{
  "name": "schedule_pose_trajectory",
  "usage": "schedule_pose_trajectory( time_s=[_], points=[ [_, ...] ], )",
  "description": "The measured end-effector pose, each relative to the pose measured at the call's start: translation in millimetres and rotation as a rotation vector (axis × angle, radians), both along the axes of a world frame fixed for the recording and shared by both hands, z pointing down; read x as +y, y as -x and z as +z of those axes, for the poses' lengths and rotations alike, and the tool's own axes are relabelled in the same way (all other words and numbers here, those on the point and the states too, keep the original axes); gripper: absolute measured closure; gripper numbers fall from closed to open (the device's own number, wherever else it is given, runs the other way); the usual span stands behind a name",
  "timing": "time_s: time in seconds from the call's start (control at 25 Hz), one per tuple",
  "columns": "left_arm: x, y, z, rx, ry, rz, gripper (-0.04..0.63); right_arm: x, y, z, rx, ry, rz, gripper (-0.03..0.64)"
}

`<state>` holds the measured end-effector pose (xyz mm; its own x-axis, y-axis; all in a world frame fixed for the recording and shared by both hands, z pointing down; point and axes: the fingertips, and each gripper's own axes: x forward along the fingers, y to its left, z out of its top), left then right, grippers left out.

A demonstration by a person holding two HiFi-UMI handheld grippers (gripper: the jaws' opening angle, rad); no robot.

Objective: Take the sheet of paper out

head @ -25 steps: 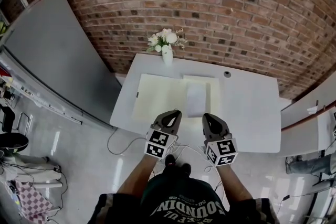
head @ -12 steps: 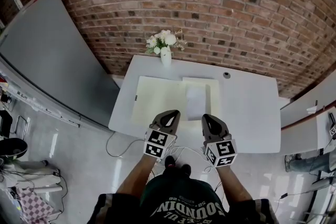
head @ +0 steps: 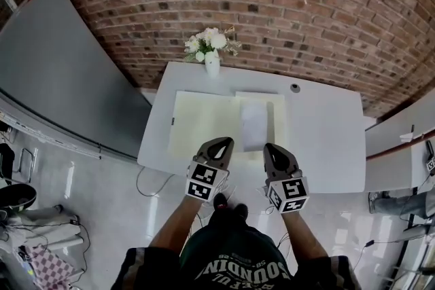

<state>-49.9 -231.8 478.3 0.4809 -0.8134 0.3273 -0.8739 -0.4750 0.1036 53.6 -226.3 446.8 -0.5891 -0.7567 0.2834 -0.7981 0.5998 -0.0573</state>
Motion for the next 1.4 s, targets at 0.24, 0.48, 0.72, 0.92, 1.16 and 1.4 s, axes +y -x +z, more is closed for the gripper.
schedule_pose_trajectory(
  time_s=[0.24, 0.48, 0.72, 0.92, 1.16, 1.4],
  points=[
    [-11, 0, 14, 0.004, 0.025, 0.017, 0.581, -10, 4, 15, 0.031, 0.021, -0.018, 0.546],
    [-23, -1, 30, -0.001, 0.062, 0.03, 0.581, -21, 1, 30, 0.059, 0.043, -0.03, 0.546],
    [-35, 2, 48, 0.001, 0.085, 0.033, 0.581, -32, 3, 46, 0.054, 0.068, -0.02, 0.546],
    [-39, -2, 59, 0.005, 0.112, 0.039, 0.581, -35, 7, 51, 0.036, 0.084, -0.013, 0.546],
    [-51, -6, 67, -0.014, 0.127, 0.05, 0.581, -39, 6, 61, 0.033, 0.106, -0.003, 0.546],
    [-65, -4, 95, -0.003, 0.202, 0.038, 0.581, -49, 2, 75, 0.037, 0.133, 0.017, 0.547]
  ],
)
